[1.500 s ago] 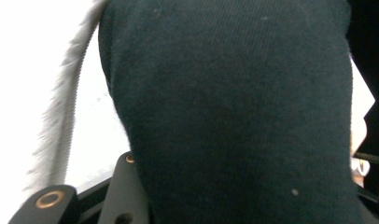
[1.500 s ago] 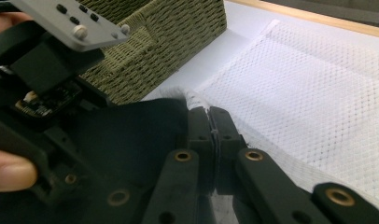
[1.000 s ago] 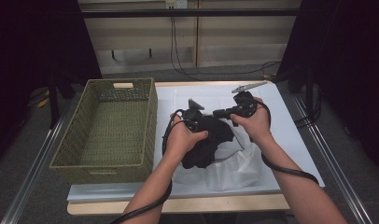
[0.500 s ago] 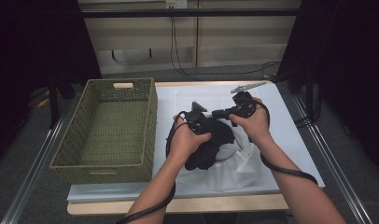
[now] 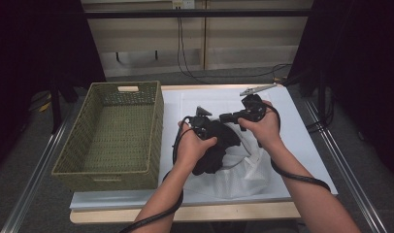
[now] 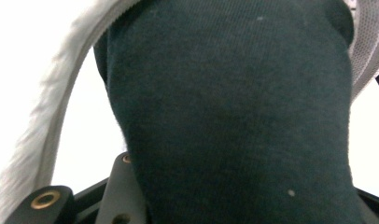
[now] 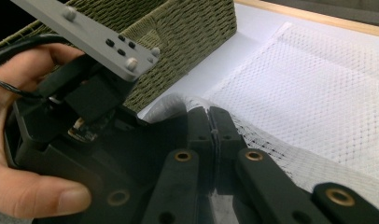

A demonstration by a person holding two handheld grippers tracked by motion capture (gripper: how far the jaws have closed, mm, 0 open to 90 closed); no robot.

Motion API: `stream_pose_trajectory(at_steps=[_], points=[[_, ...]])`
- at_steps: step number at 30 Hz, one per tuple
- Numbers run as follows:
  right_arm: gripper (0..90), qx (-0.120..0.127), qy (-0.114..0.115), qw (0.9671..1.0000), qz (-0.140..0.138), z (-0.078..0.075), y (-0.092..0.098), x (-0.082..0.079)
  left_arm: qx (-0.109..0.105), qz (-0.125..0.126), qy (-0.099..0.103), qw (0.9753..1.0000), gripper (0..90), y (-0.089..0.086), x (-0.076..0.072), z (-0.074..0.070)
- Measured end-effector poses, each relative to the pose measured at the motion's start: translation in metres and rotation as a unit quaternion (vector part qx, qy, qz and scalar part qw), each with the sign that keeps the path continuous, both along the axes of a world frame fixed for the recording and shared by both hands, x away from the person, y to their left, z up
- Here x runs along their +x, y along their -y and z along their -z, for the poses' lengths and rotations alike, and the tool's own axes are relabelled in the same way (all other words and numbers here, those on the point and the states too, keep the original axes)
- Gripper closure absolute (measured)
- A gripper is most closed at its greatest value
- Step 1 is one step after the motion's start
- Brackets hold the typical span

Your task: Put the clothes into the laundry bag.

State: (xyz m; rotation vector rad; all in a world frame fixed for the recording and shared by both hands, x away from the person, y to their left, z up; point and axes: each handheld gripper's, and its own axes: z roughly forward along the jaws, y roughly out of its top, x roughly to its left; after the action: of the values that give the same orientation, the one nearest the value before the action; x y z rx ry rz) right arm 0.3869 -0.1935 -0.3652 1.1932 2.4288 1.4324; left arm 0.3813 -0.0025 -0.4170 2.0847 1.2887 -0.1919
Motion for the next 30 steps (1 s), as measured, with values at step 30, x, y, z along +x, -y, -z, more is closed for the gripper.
stream_pose_trajectory(at_steps=[30], points=[[89.4,0.002,-0.001,1.0,0.001,0.0,0.003,0.001,-0.022,-0.008,0.012,0.9997,57.3,0.002,0.002,0.004]])
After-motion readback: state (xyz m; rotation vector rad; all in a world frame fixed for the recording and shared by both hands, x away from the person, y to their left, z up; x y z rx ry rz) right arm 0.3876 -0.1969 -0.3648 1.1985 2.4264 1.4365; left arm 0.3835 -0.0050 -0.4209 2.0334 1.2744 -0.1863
